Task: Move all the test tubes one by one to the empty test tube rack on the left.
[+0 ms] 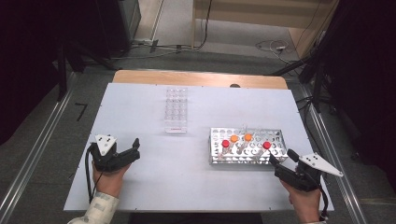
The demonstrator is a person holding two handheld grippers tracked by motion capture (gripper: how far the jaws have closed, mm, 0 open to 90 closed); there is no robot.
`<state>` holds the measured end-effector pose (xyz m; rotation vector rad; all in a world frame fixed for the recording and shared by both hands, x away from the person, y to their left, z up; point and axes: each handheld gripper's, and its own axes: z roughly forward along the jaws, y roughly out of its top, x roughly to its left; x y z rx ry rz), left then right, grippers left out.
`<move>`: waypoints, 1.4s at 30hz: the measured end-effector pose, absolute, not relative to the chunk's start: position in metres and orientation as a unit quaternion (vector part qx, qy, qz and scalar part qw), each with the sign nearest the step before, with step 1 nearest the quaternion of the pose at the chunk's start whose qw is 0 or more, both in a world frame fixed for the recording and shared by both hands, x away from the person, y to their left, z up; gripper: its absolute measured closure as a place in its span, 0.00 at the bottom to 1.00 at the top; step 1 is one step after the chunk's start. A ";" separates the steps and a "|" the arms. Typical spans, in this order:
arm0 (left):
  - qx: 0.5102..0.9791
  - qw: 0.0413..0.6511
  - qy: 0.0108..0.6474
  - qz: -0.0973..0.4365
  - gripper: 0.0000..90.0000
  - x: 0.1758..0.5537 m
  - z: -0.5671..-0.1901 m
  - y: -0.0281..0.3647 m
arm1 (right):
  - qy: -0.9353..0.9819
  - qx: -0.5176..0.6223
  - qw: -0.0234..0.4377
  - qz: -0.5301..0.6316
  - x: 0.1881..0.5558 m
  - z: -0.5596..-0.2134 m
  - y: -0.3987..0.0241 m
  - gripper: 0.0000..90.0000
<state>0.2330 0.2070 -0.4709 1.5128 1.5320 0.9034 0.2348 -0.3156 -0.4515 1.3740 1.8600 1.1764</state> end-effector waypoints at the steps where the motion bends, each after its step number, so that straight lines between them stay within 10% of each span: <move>1: 0.596 0.392 0.603 0.356 0.07 0.233 -0.471 0.207 | 0.690 0.509 0.270 0.438 0.235 -0.452 -0.315 0.29; 42: 0.601 0.390 0.601 0.354 0.07 0.234 -0.472 0.204 | 0.715 0.468 0.272 0.443 0.243 -0.454 -0.285 0.44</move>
